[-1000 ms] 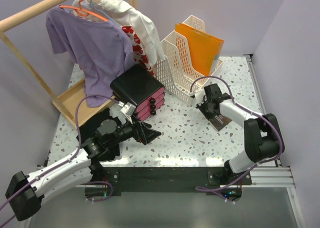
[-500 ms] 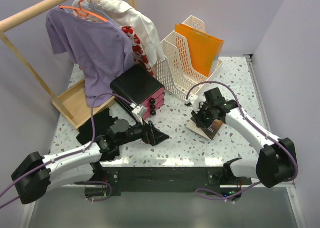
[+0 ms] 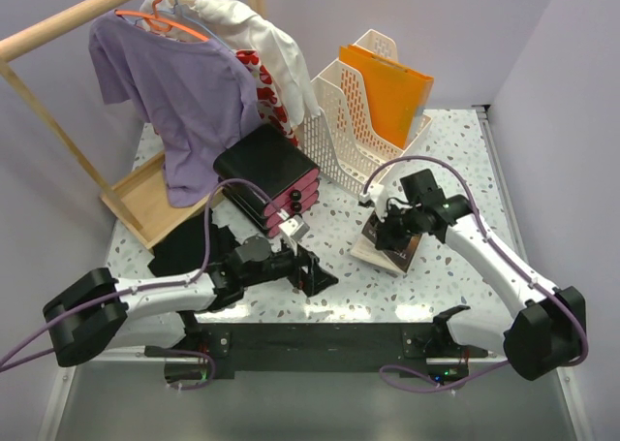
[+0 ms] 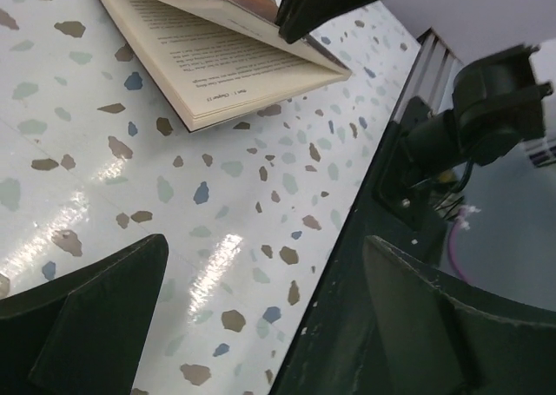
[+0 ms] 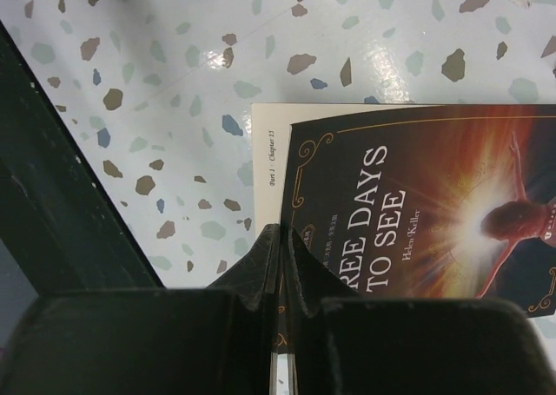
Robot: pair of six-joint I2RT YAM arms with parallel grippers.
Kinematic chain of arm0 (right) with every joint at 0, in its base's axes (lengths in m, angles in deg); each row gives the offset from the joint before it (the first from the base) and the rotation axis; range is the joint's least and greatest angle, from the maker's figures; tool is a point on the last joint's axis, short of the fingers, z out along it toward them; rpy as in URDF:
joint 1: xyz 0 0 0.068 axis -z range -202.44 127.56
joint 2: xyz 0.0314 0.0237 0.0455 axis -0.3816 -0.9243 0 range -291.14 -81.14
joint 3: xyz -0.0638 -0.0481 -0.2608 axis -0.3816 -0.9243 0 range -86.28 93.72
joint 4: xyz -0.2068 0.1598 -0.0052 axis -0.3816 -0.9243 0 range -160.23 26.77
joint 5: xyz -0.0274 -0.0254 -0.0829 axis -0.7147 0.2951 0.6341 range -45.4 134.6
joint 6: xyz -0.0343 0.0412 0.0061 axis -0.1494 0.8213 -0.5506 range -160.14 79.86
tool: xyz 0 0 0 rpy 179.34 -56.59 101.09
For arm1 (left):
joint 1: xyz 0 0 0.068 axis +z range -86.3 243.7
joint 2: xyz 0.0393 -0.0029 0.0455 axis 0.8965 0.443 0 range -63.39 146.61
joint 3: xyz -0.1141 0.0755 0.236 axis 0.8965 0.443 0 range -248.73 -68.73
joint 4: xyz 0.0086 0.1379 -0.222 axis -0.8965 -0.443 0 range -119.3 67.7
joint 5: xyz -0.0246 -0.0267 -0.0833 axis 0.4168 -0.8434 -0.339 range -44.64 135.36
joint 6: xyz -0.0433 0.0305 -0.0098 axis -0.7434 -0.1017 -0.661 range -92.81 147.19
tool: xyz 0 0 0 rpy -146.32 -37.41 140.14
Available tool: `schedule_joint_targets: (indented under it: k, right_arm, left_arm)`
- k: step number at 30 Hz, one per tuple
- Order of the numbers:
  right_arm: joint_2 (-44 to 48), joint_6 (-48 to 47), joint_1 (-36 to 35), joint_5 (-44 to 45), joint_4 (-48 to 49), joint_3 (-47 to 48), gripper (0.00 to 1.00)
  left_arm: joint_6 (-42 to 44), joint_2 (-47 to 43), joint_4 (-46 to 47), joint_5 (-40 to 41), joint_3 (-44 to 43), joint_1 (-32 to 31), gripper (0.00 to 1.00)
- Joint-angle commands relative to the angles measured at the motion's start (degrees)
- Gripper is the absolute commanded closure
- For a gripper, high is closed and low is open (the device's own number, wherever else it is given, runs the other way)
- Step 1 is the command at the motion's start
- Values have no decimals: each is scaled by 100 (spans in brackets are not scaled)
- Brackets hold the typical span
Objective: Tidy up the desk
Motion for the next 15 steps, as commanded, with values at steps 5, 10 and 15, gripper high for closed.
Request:
schedule_joint_targets:
  k: [5, 10, 15]
  right_arm:
    - [132, 11, -68, -666, -243, 479, 100]
    - [141, 11, -103, -815, -366, 471, 100]
    - [167, 37, -156, -982, -524, 471, 100]
  left_arm:
    - [2600, 1029, 995, 396, -339, -665, 0]
    - [4016, 1556, 1301, 1697, -700, -1114, 0]
    - [4771, 1969, 2470, 2348, -560, -1141, 0]
